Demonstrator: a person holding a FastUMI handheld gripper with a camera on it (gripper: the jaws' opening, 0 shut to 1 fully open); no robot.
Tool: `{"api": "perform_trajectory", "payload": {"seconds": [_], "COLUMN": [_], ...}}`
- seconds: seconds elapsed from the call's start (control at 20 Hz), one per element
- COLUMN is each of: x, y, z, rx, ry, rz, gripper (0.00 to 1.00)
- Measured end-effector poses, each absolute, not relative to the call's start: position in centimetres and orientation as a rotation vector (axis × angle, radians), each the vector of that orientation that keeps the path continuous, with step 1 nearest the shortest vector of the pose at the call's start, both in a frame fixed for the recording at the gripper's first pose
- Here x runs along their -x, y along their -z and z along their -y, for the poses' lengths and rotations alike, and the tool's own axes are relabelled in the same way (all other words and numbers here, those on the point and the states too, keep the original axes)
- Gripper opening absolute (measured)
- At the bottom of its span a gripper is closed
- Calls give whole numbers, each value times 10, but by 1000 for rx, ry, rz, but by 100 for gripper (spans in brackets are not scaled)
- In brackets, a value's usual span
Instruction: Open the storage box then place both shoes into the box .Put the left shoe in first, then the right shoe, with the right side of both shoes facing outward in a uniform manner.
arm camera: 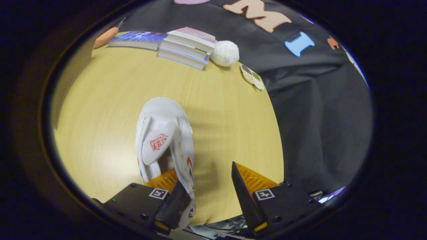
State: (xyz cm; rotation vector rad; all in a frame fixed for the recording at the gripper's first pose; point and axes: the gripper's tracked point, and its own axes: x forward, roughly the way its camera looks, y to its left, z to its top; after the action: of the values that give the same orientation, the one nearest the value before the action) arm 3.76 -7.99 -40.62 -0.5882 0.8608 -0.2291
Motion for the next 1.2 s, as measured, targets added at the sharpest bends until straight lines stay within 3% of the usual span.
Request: {"api": "perform_trajectory", "payload": {"seconds": [0.15, 0.35, 0.55, 0.7, 1.2], "x": [-51, -50, -50, -47, -40], "y": [430, 433, 439, 440, 419], "z": [67, 69, 66, 61, 47], "rx": [494, 404, 284, 241, 419], "ry": [117, 95, 96, 92, 358], "rz": [-795, -714, -678, -688, -717], "gripper": [70, 41, 41, 6, 3]}}
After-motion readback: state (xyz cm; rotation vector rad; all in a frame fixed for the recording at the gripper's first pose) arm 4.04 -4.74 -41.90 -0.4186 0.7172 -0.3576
